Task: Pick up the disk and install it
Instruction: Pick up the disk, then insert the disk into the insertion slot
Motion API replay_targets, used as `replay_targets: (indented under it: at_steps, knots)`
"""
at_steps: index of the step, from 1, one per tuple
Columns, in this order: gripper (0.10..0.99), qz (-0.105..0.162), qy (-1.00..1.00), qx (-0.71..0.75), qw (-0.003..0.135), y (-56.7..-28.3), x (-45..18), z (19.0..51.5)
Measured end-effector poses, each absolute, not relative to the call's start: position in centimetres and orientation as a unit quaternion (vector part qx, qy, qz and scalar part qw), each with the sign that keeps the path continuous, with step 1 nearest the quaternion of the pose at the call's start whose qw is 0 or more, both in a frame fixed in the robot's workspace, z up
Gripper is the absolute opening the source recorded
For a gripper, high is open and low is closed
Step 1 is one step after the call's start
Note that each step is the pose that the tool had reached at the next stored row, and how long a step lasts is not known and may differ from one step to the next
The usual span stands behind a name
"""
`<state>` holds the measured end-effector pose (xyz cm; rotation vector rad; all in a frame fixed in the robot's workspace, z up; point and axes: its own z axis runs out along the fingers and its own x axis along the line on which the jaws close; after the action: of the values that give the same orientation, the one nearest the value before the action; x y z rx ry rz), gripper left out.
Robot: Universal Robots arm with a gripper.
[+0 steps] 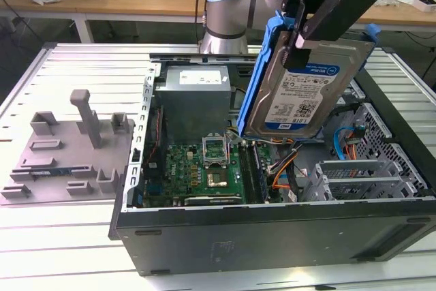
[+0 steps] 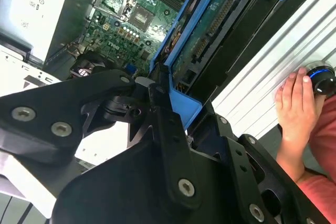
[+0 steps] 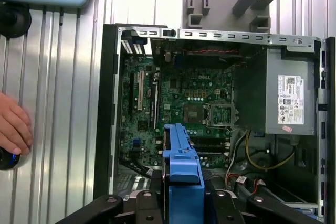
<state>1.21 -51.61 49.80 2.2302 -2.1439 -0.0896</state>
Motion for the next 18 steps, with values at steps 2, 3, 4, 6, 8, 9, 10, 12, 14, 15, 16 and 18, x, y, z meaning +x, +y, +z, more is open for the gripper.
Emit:
replay_targets:
  at_steps: [2,3,4,6,8,9,10,12,14,15,16,18]
  knots:
    - [0.369,-0.029,-0.693,0.72,0.023,-51.61,1.21,49.8]
    - [0.369,-0.029,-0.693,0.72,0.024,-51.61,1.21,49.8]
    - [0.369,-0.029,-0.693,0.72,0.024,-51.61,1.21,49.8]
    - [0.369,-0.029,-0.693,0.72,0.024,-51.61,1.21,49.8]
    - [0.369,-0.029,-0.693,0.72,0.024,-51.61,1.22,49.8]
    - [0.369,-0.029,-0.693,0.72,0.024,-51.61,1.21,49.8]
    - [0.369,-0.029,-0.693,0.72,0.024,-51.61,1.21,49.8]
    - [0.369,-0.029,-0.693,0.72,0.024,-51.6,1.22,49.8]
    - [0.369,-0.028,-0.693,0.72,0.023,-51.6,1.21,49.79]
    - [0.369,-0.025,-0.692,0.721,0.02,-51.6,1.19,49.78]
    - [0.369,-0.02,-0.692,0.722,0.015,-51.6,1.18,49.78]
    - [0.369,-0.005,-0.691,0.722,-0.016,-51.69,0.84,49.78]
